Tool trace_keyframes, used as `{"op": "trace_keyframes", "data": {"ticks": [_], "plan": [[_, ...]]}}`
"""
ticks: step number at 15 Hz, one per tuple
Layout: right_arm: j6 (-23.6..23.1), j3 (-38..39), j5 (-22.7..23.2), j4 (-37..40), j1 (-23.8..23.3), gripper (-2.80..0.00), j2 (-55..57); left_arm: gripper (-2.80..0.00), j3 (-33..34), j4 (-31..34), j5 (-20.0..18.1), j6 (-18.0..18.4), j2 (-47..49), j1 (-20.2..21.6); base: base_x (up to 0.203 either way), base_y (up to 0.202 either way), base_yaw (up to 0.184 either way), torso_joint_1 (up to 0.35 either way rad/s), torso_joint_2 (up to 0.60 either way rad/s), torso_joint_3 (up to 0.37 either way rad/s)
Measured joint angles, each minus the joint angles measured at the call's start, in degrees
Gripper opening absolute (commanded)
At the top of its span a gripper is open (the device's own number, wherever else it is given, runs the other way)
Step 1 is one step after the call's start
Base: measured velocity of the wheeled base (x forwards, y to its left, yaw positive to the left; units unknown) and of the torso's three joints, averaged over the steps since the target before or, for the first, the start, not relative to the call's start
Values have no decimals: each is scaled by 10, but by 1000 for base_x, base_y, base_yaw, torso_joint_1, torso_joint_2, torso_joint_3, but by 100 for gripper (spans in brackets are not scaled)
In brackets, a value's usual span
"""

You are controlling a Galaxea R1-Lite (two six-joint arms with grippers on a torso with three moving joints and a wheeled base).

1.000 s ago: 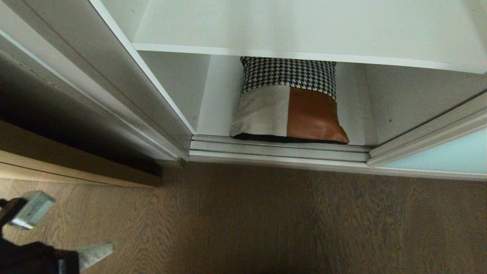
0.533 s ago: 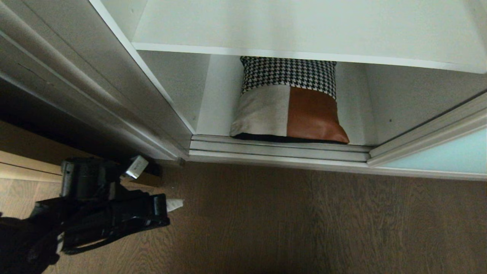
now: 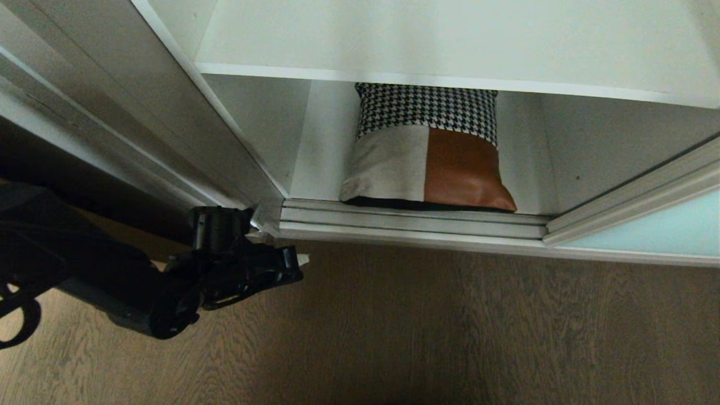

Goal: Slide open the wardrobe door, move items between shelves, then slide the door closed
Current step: Place the pillow on the higher shelf

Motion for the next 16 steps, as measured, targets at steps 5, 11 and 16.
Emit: {"op": "trace_keyframes", "data": {"ticks": [5, 11, 16], "plan": [[0, 0, 0, 0, 0, -280, 0, 0, -150, 13, 14, -1, 99, -7, 0, 0, 0, 0, 0, 0], [0, 0, 0, 0, 0, -280, 0, 0, -298, -1, 13, -3, 192, -8, 0, 0, 0, 0, 0, 0], [0, 0, 0, 0, 0, -280, 0, 0, -381, 1, -29, -5, 217, -10, 0, 0, 0, 0, 0, 0]]}}
